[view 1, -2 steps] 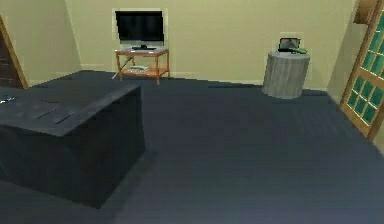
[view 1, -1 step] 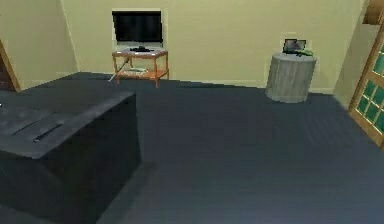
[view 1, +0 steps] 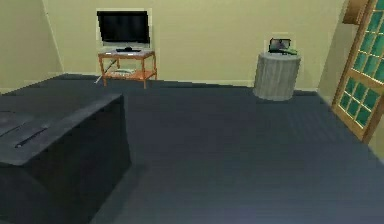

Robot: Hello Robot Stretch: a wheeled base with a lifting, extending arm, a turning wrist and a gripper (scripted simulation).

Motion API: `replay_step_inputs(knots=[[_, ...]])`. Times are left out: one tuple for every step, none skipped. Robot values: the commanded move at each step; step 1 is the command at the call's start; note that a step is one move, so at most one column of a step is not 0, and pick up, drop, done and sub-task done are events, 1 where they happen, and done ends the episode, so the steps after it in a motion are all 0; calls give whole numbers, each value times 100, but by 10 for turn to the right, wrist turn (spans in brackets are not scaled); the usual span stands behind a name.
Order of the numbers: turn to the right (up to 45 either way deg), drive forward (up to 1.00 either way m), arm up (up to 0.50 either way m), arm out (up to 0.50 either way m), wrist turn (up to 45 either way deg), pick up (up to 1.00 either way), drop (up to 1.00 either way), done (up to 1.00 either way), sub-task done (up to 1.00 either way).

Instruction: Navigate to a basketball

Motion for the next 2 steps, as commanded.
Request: replay_step_inputs(knots=[[0,100,0,0,0,0,0,0,0],[30,0,0,0,0,0,0,0,0]])
